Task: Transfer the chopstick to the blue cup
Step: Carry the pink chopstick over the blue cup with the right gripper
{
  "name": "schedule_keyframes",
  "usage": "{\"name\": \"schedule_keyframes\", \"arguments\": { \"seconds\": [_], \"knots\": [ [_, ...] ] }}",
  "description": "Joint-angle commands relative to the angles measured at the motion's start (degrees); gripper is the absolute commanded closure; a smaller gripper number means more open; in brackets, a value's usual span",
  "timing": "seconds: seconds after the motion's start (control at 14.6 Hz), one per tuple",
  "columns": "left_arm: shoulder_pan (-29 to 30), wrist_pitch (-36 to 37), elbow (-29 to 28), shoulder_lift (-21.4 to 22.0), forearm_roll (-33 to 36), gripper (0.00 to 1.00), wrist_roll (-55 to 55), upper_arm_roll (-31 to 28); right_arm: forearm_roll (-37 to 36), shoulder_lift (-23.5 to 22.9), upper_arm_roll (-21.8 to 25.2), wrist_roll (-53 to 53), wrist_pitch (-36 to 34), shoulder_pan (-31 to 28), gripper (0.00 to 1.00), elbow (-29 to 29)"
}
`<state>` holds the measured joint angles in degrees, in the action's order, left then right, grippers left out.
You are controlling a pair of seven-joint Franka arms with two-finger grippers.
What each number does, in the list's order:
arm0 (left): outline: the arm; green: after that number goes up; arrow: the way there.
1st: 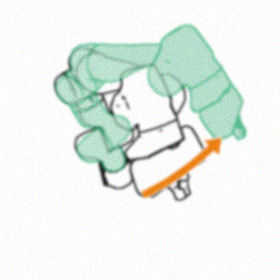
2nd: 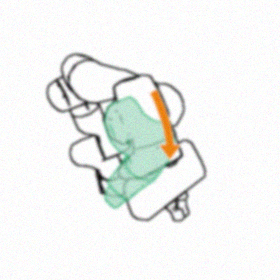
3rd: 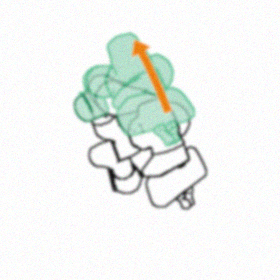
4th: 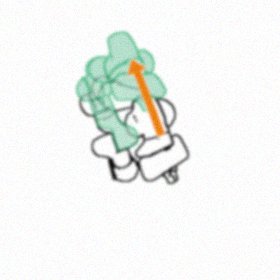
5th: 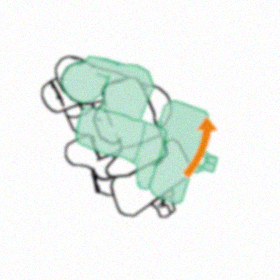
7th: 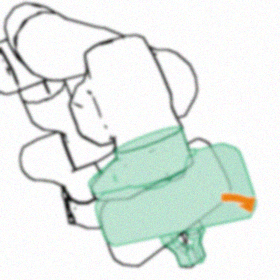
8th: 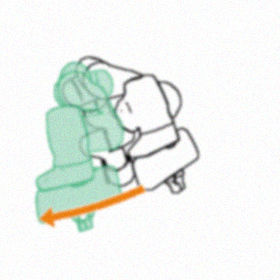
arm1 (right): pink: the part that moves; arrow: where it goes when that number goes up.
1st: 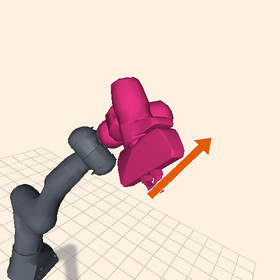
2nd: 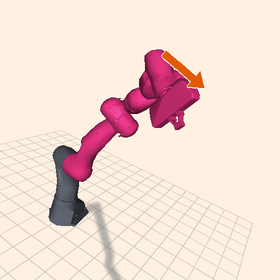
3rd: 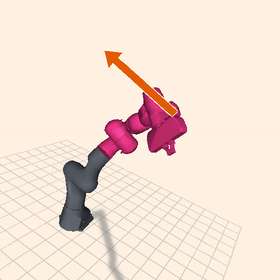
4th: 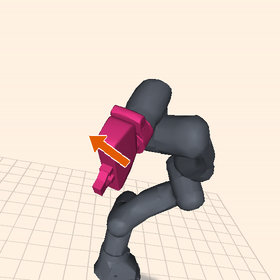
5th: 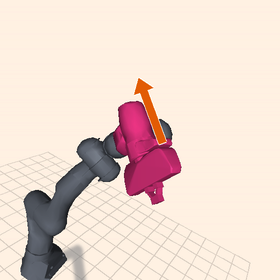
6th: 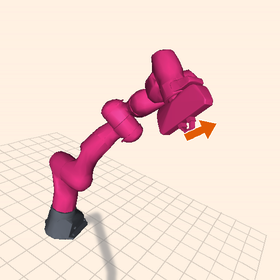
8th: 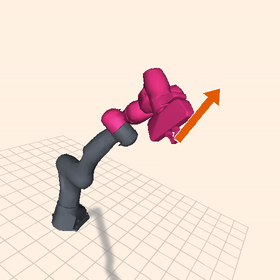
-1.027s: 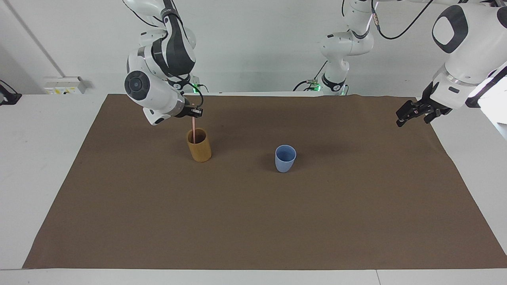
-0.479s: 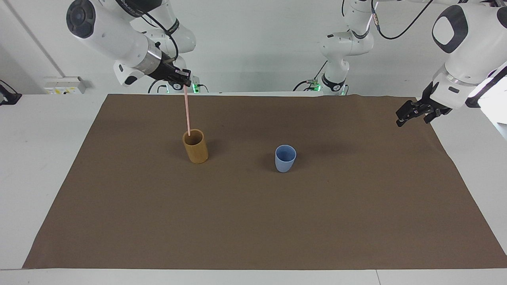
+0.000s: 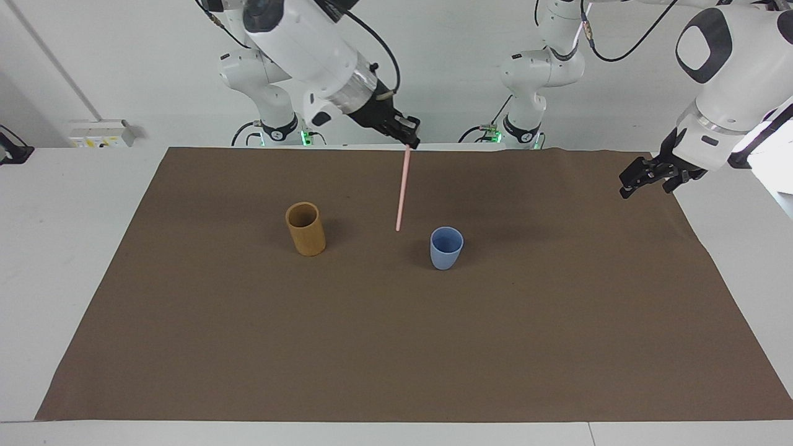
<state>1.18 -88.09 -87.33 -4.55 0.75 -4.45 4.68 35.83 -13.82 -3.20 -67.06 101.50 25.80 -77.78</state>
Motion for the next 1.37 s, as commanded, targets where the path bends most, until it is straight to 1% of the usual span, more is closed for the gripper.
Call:
{"name": "schedule_keyframes", "arguments": {
  "seconds": [0.0,0.07,0.21,0.27,0.41,0.55,0.96,1.1,1.16,1.23,1.3],
  "knots": [
    [0.4,0.6,-1.0,1.2,0.6,0.0,0.2,0.2,1.8,-3.8,0.2,-5.4,7.0,3.5,1.0,2.9],
    [0.4,0.5,-1.0,1.2,0.6,0.0,0.2,0.2,2.9,-4.3,0.1,-6.6,9.5,4.5,1.0,2.1],
    [0.4,0.6,-1.0,1.2,0.6,0.0,0.2,0.2,6.1,-5.1,0.1,-6.9,14.3,5.6,1.0,-2.1],
    [0.4,0.6,-1.0,1.2,0.6,0.0,0.2,0.2,6.2,-5.4,0.1,-6.9,15.0,6.1,1.0,-2.9],
    [0.4,0.5,-1.0,1.3,0.6,0.0,0.2,0.2,8.1,-6.2,0.0,-7.0,15.0,6.0,1.0,-4.1],
    [0.4,0.6,-1.0,1.2,0.6,0.0,0.2,0.2,11.4,-4.9,0.1,-7.5,15.3,6.0,1.0,-7.5],
    [0.4,0.5,-1.0,1.2,0.6,0.0,0.2,0.2,11.8,-2.4,0.0,-8.6,15.5,6.1,1.0,-13.8],
    [0.4,0.6,-1.0,1.2,0.6,0.0,0.2,0.2,11.7,-1.6,0.0,-8.6,17.4,6.3,0.99,-15.9],
    [0.4,0.5,-1.0,1.2,0.6,0.0,0.2,0.2,11.7,-1.0,0.0,-8.6,18.5,6.7,0.88,-17.0],
    [0.4,0.5,-1.0,1.2,0.6,0.0,0.2,0.2,11.7,-0.9,0.1,-8.3,19.3,7.0,0.71,-17.6],
    [0.4,0.6,-1.0,1.2,0.6,0.0,0.2,0.2,11.5,-0.9,0.1,-8.1,19.4,6.9,0.33,-17.4]
  ]
}}
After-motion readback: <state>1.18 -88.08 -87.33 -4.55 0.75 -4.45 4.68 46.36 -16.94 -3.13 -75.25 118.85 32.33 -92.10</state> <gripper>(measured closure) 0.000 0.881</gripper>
